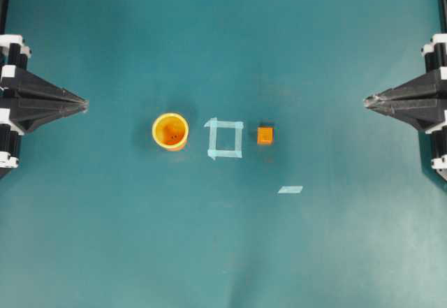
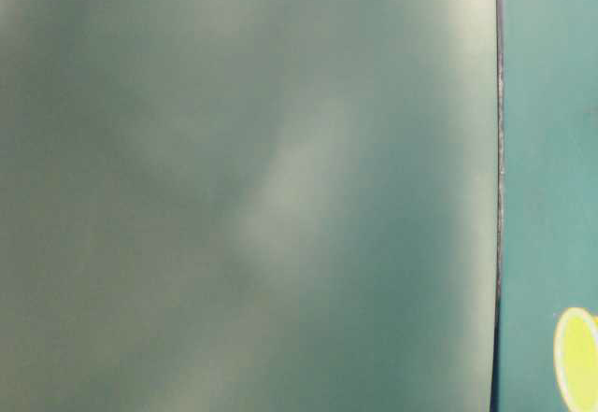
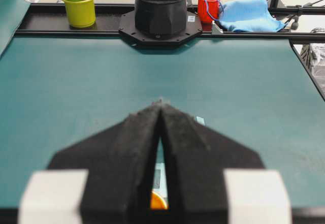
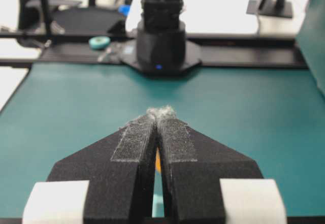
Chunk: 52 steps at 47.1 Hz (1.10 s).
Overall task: Move the block backward with right arm.
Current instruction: 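Move the right gripper left toward the small orange block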
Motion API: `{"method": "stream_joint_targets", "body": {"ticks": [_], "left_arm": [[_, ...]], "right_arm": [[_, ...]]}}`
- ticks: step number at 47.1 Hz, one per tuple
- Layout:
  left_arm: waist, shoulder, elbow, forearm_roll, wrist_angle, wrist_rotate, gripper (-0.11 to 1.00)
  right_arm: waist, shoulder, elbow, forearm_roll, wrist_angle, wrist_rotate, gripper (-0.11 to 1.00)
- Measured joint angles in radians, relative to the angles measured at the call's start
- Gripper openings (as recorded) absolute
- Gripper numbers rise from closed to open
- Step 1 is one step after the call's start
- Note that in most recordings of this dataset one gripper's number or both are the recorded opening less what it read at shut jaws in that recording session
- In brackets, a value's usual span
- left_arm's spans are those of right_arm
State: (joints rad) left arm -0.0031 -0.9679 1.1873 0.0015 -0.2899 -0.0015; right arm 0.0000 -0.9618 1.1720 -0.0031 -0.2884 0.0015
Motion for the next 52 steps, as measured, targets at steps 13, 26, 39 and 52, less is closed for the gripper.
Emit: {"method": "stream_joint_targets", "body": {"ticks": [13,26,39,52], "left_arm": [[0.0,-0.014,-0.026,0.011,0.072,0.005,0.0],[0.002,-0.014,-0.025,0.011,0.08,0.005,0.0],[0.0,-0.012,-0.026,0.011,0.08,0.005,0.0],[0.0,-0.014,-0.025,0.011,0.08,0.003,0.0]], "right_arm": [[-0.003,0.0,-0.038,0.0,0.057,-0.006,0.0],[-0.005,0.006,-0.044,0.0,0.094,0.003,0.0],[-0.006,0.063,-0.066,0.0,0.095,0.006,0.09],[-0.031,0.198,-0.11,0.006,0.095,0.009,0.51]]}}
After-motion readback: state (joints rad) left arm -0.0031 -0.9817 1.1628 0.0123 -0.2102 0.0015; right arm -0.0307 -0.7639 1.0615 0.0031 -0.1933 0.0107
